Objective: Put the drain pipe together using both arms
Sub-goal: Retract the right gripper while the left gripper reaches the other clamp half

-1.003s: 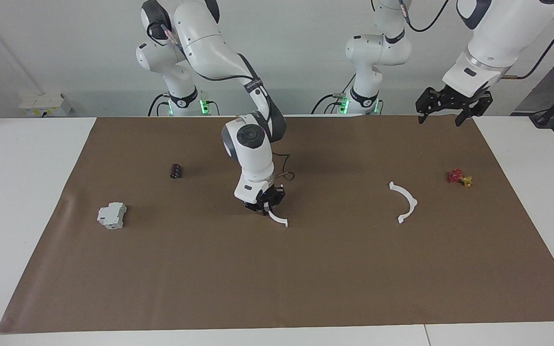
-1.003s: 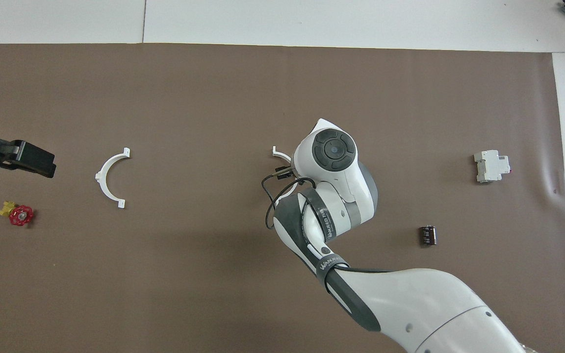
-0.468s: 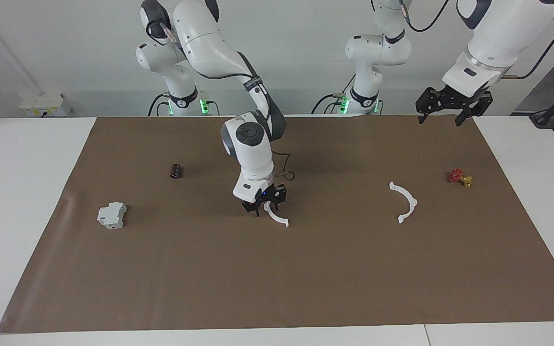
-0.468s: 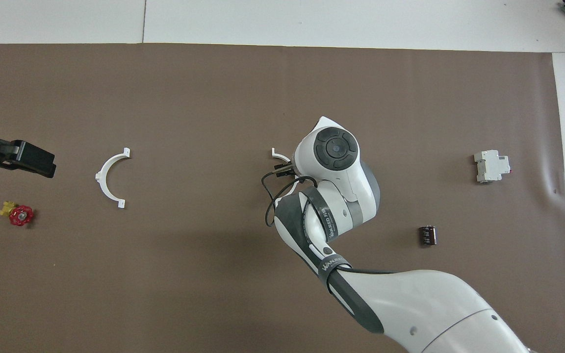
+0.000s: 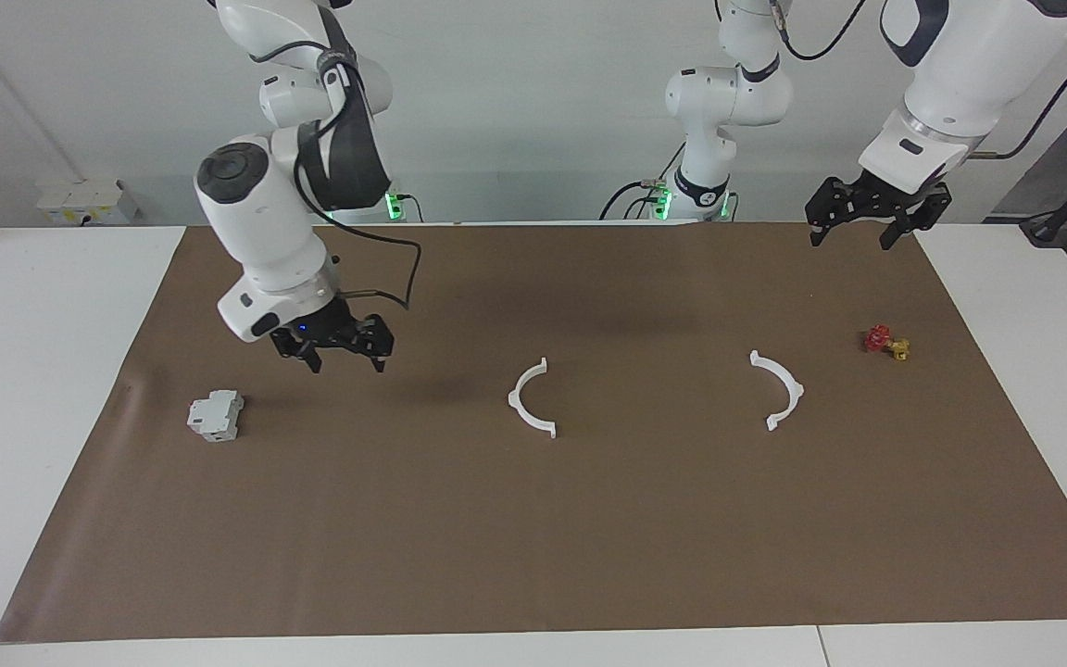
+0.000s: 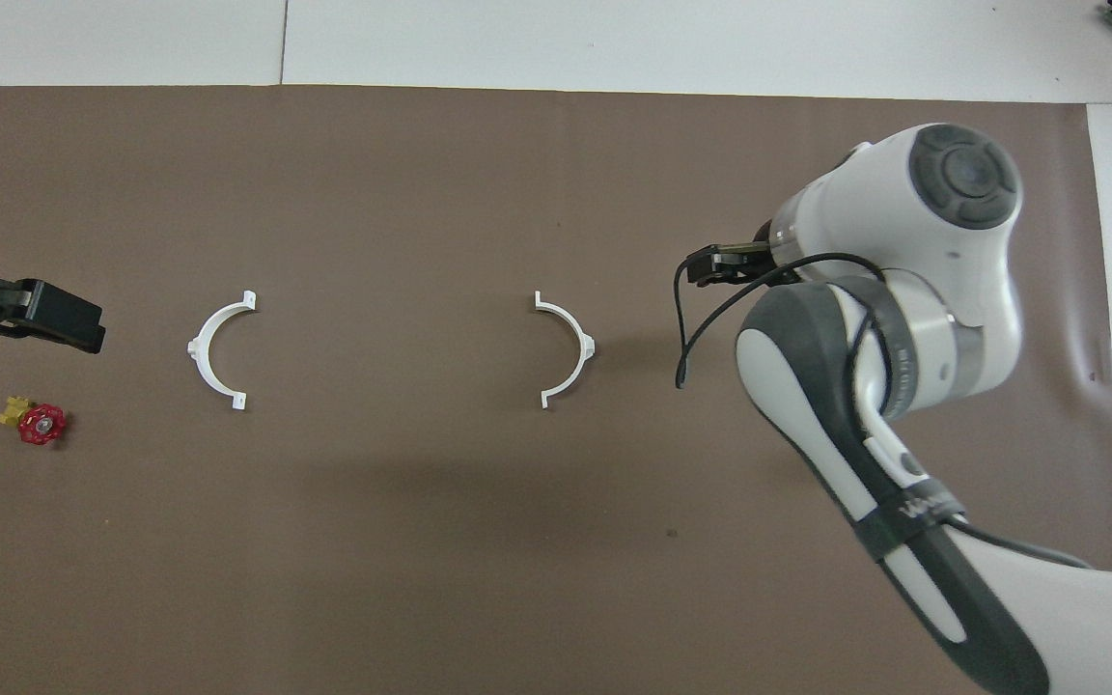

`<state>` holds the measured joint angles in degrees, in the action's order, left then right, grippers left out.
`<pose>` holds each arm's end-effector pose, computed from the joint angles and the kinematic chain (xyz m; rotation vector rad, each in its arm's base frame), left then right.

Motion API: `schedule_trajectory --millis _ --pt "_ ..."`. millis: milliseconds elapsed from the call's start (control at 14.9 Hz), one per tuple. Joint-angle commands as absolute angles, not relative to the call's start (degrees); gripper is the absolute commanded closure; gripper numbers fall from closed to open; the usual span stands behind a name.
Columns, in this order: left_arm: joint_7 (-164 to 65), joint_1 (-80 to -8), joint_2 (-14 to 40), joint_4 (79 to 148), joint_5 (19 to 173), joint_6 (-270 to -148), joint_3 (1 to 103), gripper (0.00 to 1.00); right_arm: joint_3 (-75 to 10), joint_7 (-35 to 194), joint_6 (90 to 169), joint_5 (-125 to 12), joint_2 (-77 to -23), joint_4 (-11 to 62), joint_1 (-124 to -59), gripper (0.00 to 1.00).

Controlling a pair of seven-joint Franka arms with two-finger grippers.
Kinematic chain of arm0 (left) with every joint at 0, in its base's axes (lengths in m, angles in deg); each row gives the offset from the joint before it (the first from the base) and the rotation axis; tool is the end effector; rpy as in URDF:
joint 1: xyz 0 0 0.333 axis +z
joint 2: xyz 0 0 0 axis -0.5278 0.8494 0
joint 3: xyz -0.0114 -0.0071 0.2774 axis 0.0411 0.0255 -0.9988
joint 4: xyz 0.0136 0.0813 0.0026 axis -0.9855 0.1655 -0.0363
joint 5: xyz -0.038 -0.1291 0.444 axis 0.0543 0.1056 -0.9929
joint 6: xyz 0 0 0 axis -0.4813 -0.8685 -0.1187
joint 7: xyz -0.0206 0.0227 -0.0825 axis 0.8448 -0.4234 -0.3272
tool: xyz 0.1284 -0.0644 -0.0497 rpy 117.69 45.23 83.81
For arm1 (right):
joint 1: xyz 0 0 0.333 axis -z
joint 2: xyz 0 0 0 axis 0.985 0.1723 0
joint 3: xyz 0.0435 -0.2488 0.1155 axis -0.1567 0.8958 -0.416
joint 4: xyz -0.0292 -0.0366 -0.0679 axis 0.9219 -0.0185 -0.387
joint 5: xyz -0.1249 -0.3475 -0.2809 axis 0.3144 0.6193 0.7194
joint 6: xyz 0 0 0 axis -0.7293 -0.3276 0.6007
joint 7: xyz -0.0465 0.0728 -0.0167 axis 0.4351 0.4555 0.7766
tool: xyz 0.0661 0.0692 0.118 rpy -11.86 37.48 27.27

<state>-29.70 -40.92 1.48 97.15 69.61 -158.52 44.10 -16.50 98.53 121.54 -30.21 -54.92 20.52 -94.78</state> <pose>0.6108 -0.0458 0.5282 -3.1179 0.2425 0.0995 0.6740 0.0821 0.3694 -3.0945 0.1693 -0.0018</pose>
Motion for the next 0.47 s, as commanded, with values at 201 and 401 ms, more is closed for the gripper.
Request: schedule_trajectory --millis 201,401 --pt "-34.52 -39.94 -8.39 121.45 69.73 -183.96 44.34 0.0 -17.36 92.25 110.5 -23.02 -59.61 22.19 -85.9 0.0" --pt "-34.61 -39.94 -3.75 121.47 69.73 -188.46 44.34 0.0 -17.36 84.78 109.17 -23.02 -60.85 22.19 -79.83 0.0"
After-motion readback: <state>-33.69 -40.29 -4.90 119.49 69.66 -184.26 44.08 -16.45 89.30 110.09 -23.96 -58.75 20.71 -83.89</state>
